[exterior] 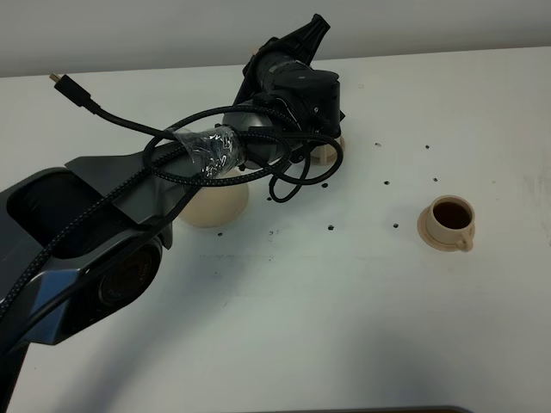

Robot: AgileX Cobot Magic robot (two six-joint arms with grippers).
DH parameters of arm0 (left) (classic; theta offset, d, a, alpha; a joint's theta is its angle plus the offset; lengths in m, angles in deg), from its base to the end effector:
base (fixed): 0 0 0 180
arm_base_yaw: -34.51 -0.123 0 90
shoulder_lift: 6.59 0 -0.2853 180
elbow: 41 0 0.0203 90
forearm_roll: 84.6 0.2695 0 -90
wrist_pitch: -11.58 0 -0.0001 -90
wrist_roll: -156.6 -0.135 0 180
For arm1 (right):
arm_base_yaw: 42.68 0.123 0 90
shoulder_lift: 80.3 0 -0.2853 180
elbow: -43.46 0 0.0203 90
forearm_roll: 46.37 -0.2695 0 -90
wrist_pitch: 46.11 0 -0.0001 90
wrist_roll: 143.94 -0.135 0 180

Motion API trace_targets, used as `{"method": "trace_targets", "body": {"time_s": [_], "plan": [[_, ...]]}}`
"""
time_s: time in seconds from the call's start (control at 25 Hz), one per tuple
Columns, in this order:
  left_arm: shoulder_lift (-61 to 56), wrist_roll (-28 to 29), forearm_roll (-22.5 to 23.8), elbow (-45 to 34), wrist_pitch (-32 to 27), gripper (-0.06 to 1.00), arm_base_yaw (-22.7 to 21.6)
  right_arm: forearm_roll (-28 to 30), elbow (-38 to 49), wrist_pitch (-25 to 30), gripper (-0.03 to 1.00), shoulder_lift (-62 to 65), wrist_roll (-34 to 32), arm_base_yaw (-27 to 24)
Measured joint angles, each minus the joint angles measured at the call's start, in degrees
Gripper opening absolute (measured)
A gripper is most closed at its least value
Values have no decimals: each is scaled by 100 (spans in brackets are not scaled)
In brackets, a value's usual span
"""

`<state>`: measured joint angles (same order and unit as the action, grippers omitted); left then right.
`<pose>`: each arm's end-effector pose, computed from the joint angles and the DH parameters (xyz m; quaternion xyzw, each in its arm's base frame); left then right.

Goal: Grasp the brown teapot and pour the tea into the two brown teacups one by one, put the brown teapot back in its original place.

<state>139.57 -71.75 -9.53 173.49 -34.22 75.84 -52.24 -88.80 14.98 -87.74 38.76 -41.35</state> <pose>0.4922 -0.3082 0.1433 0.7833 0.3179 0.5199 0.1233 0.0471 0.0132 0.2712 -0.0325 0.8476 0.0448 0.5278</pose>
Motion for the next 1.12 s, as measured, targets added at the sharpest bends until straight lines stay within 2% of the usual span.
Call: {"method": "trace_targets", "body": {"time_s": [0.32, 0.64, 1.12], "plan": [[0, -44, 113, 0, 165, 13, 0, 0, 0, 0, 20, 0, 0, 0], [0, -585, 114, 0, 267, 13, 0, 0, 0, 0, 20, 0, 0, 0], [0, -748, 147, 0, 461, 13, 0, 0, 0, 0, 20, 0, 0, 0]]}}
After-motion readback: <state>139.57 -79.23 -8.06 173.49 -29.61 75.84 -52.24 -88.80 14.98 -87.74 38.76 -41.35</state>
